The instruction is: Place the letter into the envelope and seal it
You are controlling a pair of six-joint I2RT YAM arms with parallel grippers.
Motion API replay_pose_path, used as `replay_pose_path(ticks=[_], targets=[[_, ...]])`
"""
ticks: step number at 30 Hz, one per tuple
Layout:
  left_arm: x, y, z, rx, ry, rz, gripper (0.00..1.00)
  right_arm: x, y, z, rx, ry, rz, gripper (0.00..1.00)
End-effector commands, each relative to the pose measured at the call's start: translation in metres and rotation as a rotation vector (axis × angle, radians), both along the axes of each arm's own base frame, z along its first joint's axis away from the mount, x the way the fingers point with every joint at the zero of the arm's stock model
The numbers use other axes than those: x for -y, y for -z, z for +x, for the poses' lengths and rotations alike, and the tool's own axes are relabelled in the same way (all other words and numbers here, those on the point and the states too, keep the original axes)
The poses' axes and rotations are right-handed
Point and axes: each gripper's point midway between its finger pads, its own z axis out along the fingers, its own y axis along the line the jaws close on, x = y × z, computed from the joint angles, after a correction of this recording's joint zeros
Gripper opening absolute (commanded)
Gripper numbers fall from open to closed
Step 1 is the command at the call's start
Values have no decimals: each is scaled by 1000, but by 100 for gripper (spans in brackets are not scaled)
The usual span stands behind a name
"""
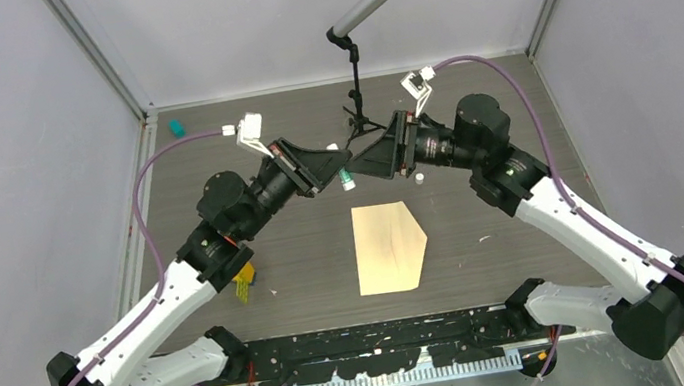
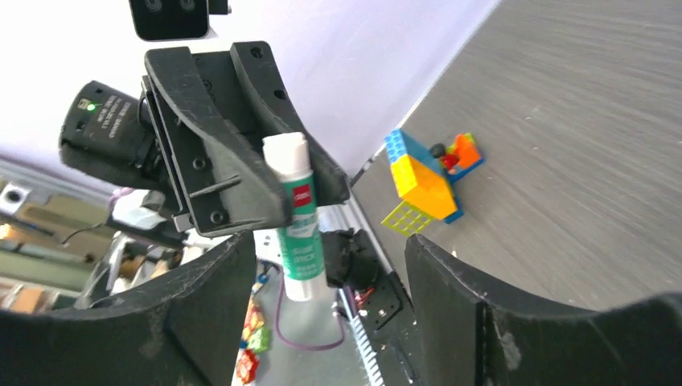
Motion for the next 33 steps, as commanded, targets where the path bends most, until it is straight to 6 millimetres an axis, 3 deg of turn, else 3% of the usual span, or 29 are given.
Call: replay_pose_path(ticks=[1, 6, 10, 16, 23, 33], targets=[[-12, 12, 19, -122, -128, 97, 0, 21, -15, 12, 147, 238, -148, 73], [-12, 38, 36, -260, -206, 151, 0, 26, 7, 16, 236, 375, -364, 72], [-9, 48, 44, -317, -232, 162, 0, 26, 17, 18, 271, 426, -453, 67], [-1, 49, 49, -337, -221, 154, 0, 23, 33, 27, 311, 505, -594, 56], [3, 51, 50, -350, -211, 151, 0, 4, 38, 30, 331, 486, -629, 51], [-1, 48, 49, -346, -223, 141, 0, -3, 53, 40, 317, 498, -703, 39]])
